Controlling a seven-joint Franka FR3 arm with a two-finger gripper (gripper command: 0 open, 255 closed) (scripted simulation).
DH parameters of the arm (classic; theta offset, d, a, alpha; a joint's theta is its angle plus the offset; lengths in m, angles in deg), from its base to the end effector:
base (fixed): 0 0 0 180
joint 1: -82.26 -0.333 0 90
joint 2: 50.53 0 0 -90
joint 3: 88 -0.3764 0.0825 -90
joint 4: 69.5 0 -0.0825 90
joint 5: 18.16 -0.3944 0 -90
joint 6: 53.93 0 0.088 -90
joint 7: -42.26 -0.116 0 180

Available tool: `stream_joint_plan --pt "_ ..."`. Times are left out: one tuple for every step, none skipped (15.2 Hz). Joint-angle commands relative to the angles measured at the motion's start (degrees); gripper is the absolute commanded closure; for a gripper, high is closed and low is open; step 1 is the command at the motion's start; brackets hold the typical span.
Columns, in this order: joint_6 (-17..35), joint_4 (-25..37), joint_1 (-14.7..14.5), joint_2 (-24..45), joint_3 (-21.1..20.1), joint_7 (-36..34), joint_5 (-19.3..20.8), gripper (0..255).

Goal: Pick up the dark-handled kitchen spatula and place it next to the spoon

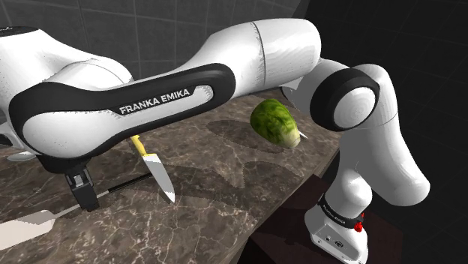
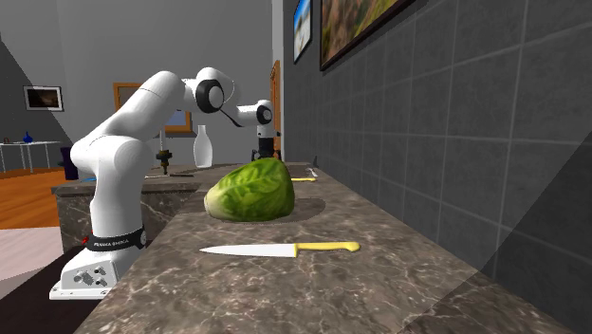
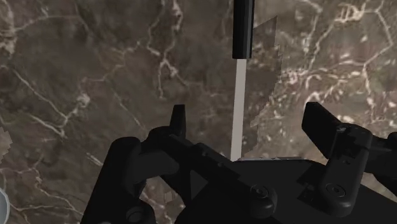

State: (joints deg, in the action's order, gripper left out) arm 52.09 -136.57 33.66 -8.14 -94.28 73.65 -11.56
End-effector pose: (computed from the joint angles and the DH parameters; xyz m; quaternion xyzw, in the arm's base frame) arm 0.4867 0.6287 0.3828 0.7264 0.6864 -0.0239 0.0229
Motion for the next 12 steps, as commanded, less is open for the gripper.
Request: stream_joint_plan --pt "-1.79 1.59 -0.1 -0.21 -0.03 0.08 -0.06 0" --pt "-3.65 3.36 -0.21 -0.3 -0.06 0.15 -0.1 0" --pt "-5.59 5.35 -0.34 -0.26 -0.08 0.24 -0.14 0" --pt "-7.19 7.08 -0.46 -0.13 -0.09 0.31 -0.16 0" --pt "-7.2 7.08 -0.46 -0.13 -0.09 0.31 -0.16 0" --pt "-7.18 7.05 -0.45 -0.15 -0.09 0.3 -0.17 0" --pt "-7.19 7.08 -0.45 -0.14 -0.09 0.31 -0.16 0" --pt "-7.19 7.08 -0.46 -0.13 -0.09 0.31 -0.16 0" --pt "-7.2 7.08 -0.46 -0.13 -0.09 0.31 -0.16 0" --pt "-7.2 7.08 -0.46 -0.13 -0.09 0.31 -0.16 0" --pt "-7.2 7.08 -0.46 -0.13 -0.09 0.31 -0.16 0" --pt "-7.2 7.08 -0.46 -0.13 -0.09 0.31 -0.16 0"
